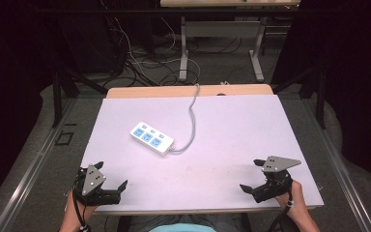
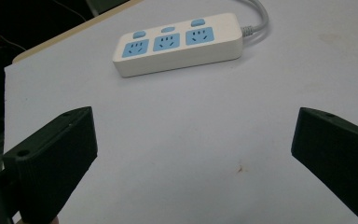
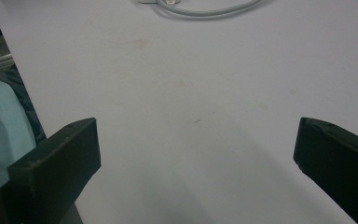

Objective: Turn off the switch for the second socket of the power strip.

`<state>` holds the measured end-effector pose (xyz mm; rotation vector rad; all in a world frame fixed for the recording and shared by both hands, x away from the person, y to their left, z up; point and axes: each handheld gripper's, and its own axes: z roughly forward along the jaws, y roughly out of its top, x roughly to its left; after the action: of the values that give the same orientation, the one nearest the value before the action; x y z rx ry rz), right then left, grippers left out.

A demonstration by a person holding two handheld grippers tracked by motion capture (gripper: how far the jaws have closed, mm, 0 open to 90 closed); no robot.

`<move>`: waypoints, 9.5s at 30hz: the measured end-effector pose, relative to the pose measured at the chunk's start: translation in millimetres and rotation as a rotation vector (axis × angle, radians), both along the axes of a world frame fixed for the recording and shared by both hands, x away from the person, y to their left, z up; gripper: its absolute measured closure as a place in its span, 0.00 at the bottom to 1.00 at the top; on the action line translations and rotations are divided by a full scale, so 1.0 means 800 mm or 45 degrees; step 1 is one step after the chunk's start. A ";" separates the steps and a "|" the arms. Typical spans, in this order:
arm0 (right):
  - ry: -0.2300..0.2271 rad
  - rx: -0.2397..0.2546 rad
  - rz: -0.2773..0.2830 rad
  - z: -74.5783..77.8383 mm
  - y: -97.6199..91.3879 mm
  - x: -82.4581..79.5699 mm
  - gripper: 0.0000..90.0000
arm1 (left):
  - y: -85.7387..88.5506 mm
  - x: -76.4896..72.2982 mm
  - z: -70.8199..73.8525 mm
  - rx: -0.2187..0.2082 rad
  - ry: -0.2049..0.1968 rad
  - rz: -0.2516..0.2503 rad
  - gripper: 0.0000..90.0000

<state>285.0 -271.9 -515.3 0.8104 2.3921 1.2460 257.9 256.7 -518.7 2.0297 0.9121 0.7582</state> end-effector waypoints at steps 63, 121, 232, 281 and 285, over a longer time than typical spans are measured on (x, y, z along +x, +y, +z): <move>0.026 -0.035 0.051 -0.003 0.004 0.007 0.01 | -0.035 0.081 0.011 0.050 0.064 0.011 0.00; 0.033 -0.048 0.025 -0.005 0.004 0.004 0.01 | -0.058 0.164 0.008 0.064 0.083 0.019 0.01; 0.043 -0.083 0.047 -0.005 0.008 0.006 0.01 | -0.103 0.266 -0.015 -0.011 0.236 -0.067 1.00; 0.046 -0.083 0.040 -0.006 0.009 0.006 0.01 | -0.096 0.271 -0.028 -0.025 0.259 -0.107 1.00; 0.039 -0.090 0.053 -0.006 0.008 0.008 0.01 | -0.097 0.270 -0.028 -0.008 0.262 -0.109 1.00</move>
<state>291.1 -265.2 -520.0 0.7674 2.4744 1.1658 474.1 179.0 -540.7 2.1552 0.9332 0.5067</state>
